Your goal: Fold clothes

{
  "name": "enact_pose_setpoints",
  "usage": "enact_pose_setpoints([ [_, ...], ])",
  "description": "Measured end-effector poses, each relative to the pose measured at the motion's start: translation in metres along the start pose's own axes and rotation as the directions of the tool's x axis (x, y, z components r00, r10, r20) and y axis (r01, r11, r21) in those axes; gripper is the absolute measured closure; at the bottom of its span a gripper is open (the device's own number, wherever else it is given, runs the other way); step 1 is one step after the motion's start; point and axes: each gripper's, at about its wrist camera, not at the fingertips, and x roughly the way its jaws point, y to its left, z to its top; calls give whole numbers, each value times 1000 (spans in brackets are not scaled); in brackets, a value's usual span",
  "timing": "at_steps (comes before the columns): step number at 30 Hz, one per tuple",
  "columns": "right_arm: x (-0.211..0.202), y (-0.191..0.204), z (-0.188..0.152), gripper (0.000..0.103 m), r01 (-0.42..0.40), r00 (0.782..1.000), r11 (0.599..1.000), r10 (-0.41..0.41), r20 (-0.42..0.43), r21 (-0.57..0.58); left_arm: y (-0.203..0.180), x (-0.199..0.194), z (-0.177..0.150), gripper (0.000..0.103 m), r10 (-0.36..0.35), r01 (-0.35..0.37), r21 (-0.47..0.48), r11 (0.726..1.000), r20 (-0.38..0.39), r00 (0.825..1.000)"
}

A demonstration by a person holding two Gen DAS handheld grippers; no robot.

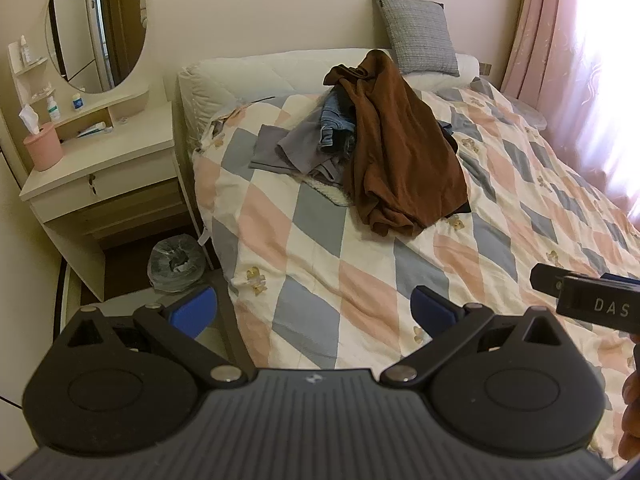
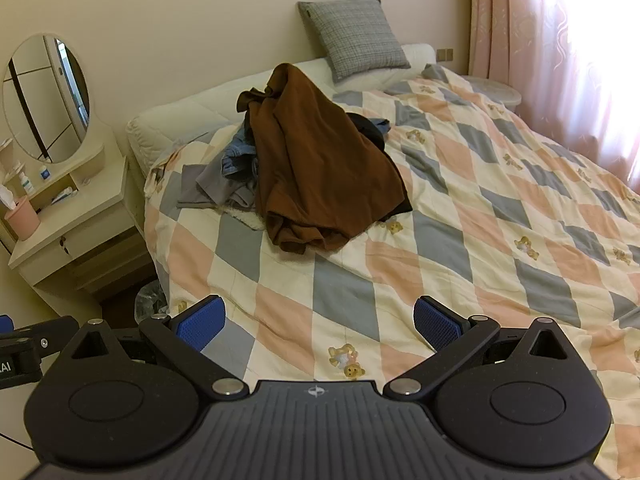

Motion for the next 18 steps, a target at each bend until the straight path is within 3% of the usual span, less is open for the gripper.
enact_pose_setpoints([
  [7,17,-1,10,0,25,1000,1000,-24,-17,17,3,29,15,1,-38,38,-8,999,-19,999],
  [11,35,-6,16,0,48,998,998,-46,-41,41,3,58,29,1,-44,44,-8,999,-67,997],
  [18,79,-11,36,0,89,993,991,-81,-83,100,-3,112,61,1,-20,29,101,994,-89,996],
])
